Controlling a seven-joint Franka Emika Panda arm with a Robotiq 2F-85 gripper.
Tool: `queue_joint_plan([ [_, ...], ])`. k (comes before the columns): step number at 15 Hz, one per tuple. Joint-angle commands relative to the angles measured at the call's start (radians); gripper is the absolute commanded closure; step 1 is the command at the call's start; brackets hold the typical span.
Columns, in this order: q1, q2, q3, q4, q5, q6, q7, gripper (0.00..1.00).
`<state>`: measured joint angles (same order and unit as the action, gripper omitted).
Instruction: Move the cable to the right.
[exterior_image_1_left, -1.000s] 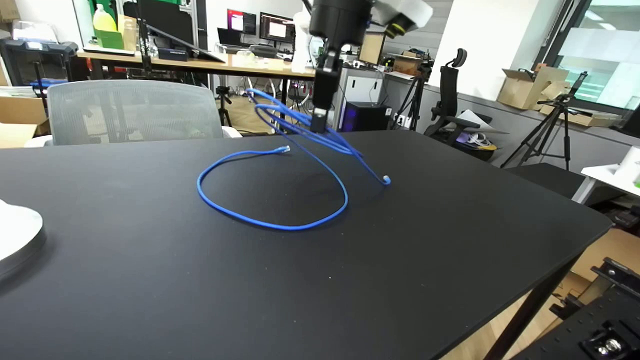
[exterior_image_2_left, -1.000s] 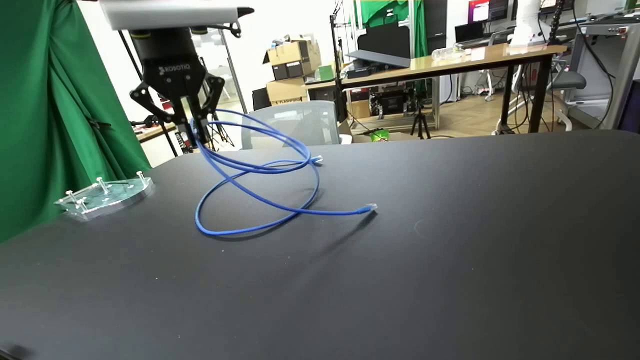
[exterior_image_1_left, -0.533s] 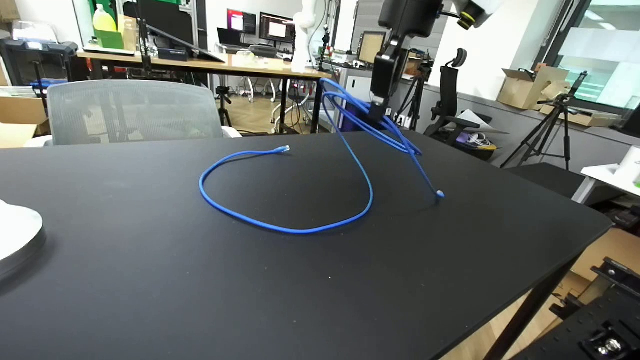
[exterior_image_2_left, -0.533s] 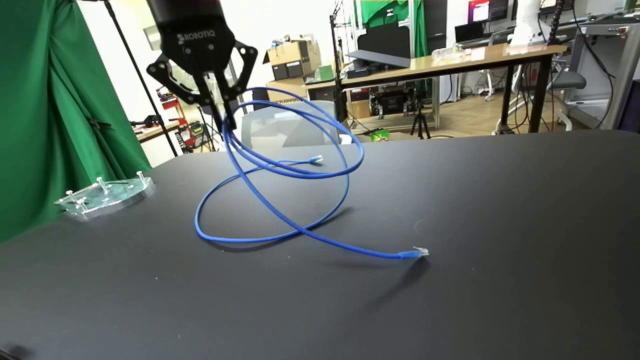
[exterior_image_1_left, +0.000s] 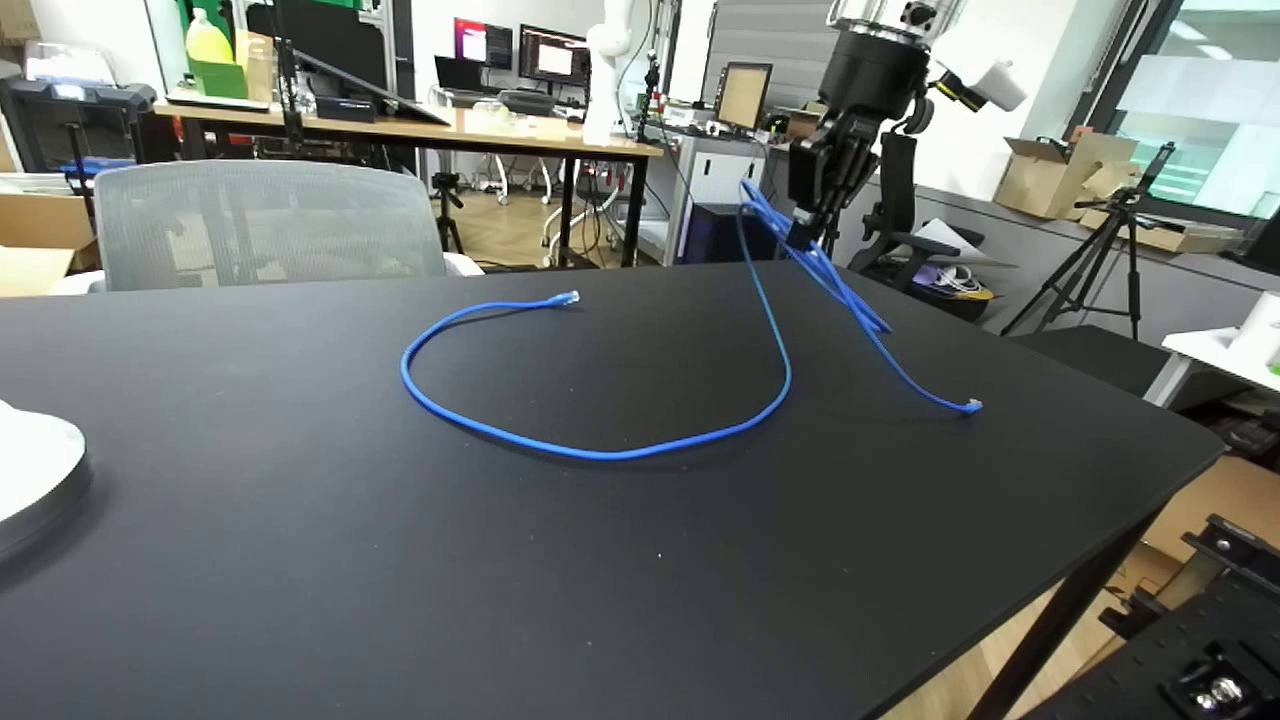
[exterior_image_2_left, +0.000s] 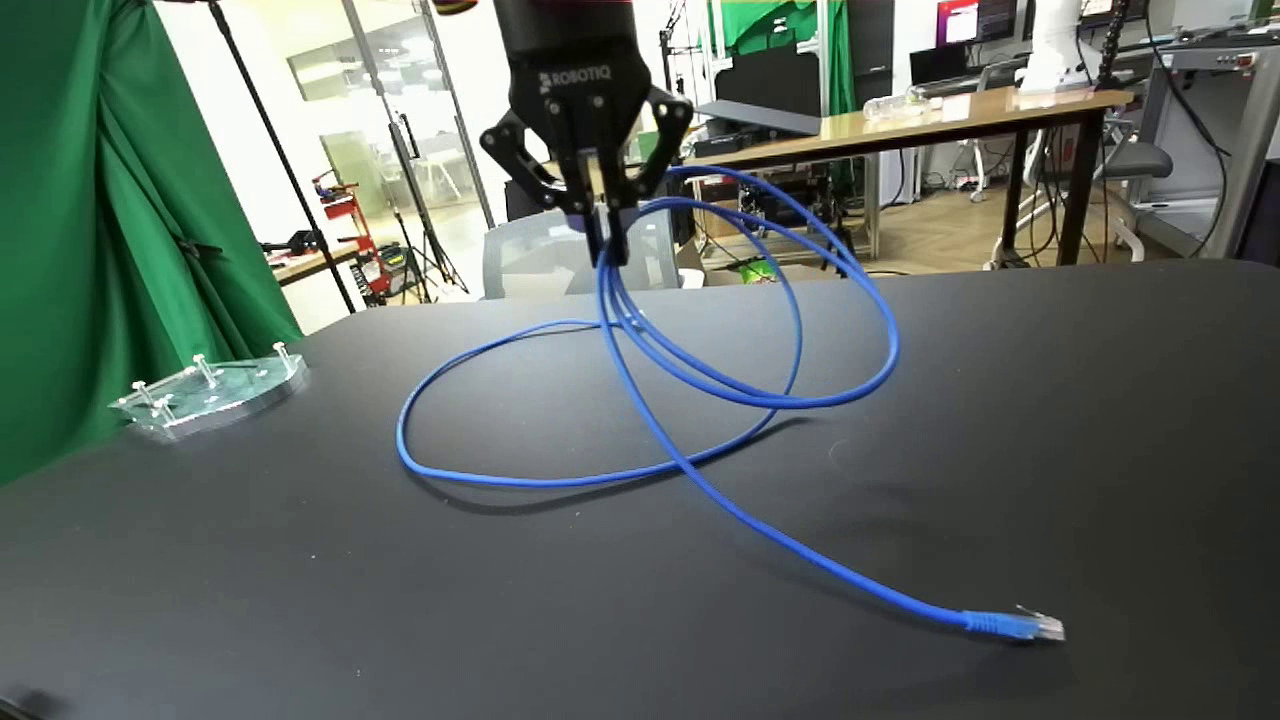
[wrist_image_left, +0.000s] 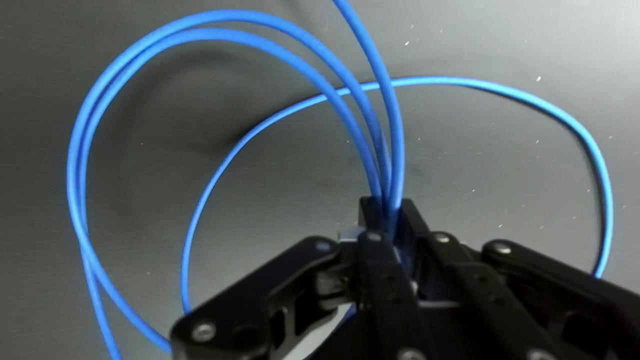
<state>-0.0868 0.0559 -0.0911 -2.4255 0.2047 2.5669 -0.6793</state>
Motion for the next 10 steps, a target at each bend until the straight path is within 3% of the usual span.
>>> queue_joint_plan([
  [1,-0.041,0.126,0.000,0.130,0.095,0.007,0.075,0.97],
  [5,-0.077,0.249,0.021,0.239,0.163,0.038,0.193,0.97],
  [10,-0.099,0.367,0.031,0.356,0.152,0.064,0.407,0.97],
])
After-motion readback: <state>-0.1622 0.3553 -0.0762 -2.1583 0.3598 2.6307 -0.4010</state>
